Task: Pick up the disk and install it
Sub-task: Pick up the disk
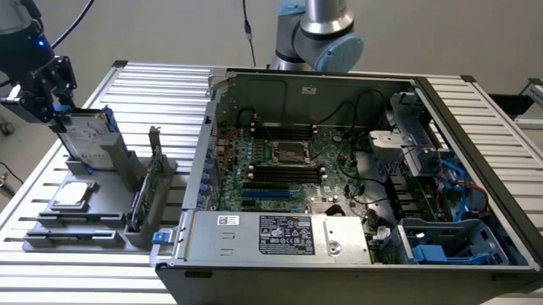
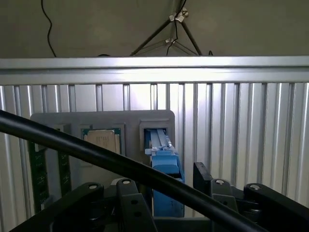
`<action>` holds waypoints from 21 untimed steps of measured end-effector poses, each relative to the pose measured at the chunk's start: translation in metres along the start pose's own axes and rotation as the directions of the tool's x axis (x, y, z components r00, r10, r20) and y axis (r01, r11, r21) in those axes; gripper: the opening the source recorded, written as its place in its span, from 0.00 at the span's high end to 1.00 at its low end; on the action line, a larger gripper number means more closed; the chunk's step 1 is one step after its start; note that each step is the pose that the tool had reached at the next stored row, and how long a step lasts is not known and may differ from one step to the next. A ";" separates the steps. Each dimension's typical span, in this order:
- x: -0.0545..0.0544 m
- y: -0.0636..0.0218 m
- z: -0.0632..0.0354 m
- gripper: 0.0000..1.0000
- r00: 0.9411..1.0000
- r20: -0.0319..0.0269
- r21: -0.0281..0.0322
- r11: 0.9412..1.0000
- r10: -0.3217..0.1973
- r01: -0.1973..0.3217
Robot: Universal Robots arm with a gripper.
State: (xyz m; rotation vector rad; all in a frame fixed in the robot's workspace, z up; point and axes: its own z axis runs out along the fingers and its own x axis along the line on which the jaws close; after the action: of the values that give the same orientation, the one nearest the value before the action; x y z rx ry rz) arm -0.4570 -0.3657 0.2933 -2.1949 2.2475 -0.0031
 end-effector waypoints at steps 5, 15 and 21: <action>0.000 0.0000 0.0001 0.46 1.000 0.000 0.000 1.000 0.013 -0.013; 0.000 -0.0001 0.0020 0.48 1.000 0.000 0.000 1.000 0.020 -0.020; 0.000 -0.0004 0.0020 0.62 1.000 0.000 0.000 1.000 0.023 -0.023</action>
State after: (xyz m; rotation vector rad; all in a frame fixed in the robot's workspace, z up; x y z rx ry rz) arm -0.4566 -0.3659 0.2913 -2.1692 2.2720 -0.0029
